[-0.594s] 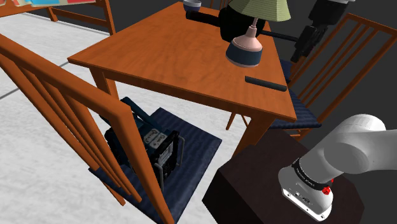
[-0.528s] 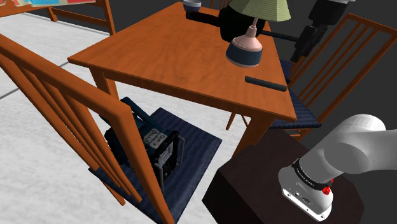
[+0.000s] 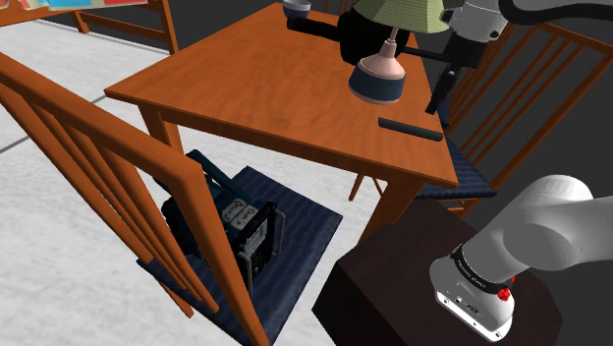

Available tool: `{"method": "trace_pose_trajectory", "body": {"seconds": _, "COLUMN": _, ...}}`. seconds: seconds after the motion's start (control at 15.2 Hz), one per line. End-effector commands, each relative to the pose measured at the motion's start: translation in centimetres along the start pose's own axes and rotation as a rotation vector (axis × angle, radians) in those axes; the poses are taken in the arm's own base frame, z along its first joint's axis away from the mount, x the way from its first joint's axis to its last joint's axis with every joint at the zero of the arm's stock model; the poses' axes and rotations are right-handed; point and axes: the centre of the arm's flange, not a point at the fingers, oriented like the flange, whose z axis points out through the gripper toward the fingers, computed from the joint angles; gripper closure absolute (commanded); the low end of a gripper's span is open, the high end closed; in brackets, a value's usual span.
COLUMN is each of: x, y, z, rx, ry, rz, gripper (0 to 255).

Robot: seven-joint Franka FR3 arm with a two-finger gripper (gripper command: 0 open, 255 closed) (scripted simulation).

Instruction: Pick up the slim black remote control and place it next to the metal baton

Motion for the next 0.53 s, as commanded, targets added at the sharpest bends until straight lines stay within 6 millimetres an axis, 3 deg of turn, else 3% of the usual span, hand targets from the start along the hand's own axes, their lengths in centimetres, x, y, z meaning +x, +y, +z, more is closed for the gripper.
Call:
{"method": "trace_pose_trajectory", "body": {"seconds": 0.0, "x": 1.1, "y": 1.1, "z": 2.1, "rx": -0.017, "ry": 0.010, "rz": -0.082, "gripper": 0}}
{"method": "trace_pose_trajectory", "body": {"seconds": 0.26, "x": 3.6, "y": 2.7, "z": 6.1, "rx": -0.049, "ry": 0.026, "rz": -0.237, "gripper": 0}}
{"method": "trace_pose_trajectory", "body": {"seconds": 0.46, "x": 3.9, "y": 2.9, "z": 7.6, "rx": -0.052, "ry": 0.028, "rz": -0.256, "gripper": 0}}
